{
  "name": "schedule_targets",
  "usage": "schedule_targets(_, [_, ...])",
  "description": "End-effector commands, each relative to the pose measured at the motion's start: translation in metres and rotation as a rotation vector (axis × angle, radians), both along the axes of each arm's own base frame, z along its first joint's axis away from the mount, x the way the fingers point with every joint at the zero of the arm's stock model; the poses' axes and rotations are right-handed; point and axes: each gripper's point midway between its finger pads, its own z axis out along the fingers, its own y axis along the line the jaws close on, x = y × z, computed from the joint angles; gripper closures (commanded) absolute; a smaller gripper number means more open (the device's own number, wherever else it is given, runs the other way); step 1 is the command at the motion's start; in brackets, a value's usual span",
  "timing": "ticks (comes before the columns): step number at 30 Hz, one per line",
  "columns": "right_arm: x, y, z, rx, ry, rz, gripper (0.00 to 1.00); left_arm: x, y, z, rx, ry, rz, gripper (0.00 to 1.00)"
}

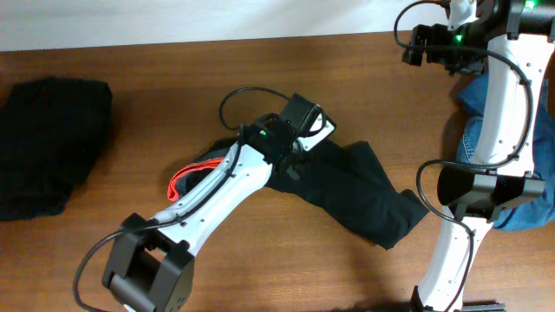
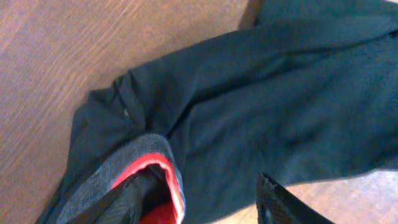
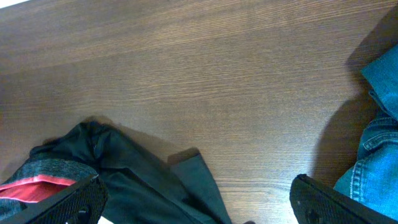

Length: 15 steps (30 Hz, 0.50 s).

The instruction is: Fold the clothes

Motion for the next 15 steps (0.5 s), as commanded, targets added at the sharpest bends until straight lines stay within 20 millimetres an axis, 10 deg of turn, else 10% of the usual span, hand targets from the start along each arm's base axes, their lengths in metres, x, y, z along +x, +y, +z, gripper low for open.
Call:
schedule_targets(1, [-0.003, -0.002, 0.010, -0.009, -0.020, -0.014, 0.01, 0.007, 0.007, -0.008, 0.019, 0.002, 0.096, 0.45])
schedule_targets(15, [-0.003, -0.002, 0.010, -0.009, -0.020, -0.014, 0.01, 0.013, 0.024, -0.023, 0.065, 0.011, 0.265, 0.47])
